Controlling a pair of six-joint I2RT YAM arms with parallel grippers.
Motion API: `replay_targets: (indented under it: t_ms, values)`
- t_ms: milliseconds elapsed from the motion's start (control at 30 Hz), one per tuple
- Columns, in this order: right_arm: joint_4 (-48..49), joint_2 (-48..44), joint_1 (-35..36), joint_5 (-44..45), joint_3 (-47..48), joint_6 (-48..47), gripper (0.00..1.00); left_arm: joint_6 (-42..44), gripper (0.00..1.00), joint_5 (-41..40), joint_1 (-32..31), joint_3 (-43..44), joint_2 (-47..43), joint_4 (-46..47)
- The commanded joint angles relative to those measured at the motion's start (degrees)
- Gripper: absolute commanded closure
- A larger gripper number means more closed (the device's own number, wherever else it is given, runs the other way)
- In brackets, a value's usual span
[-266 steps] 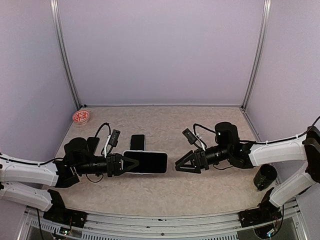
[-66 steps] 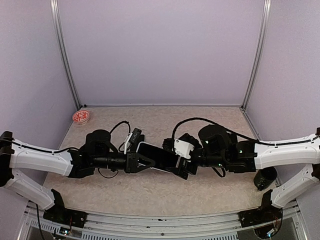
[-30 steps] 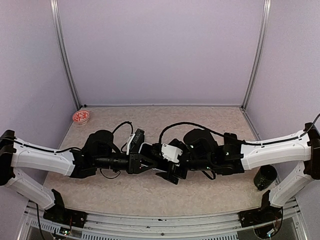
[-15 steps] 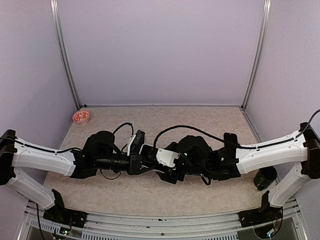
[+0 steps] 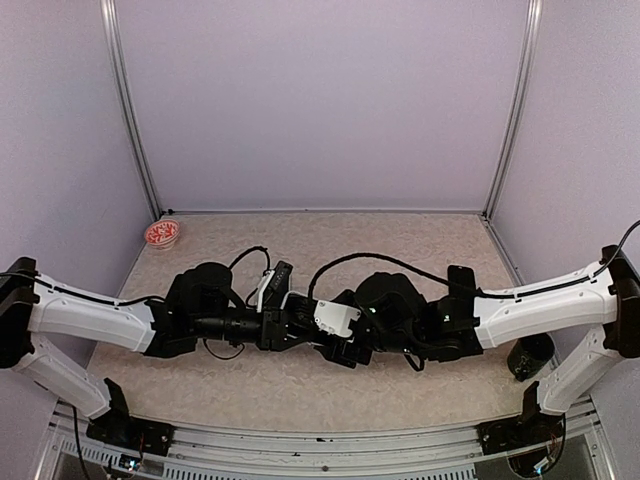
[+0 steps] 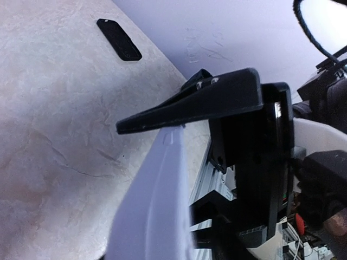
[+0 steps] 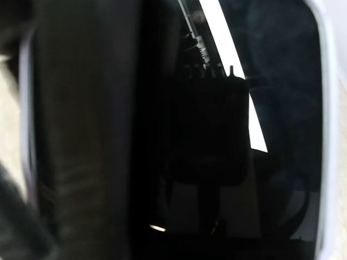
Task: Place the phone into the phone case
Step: Pass from the left arm to the right
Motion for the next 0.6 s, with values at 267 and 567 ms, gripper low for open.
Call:
replay_targets:
  t_ms: [267, 567]
  values:
    - [3.68, -4.42, 0.38, 0.36, -2.53, 5.74, 0.48, 0.58, 0.07, -4.67, 2.73, -0.31, -8.66, 2.93]
    - [0.40, -2.67, -3.28, 0.89, -0.62, 14.51, 0.48, -3.66, 0.01, -22.74, 12.99, -7.01, -23.32, -8.59]
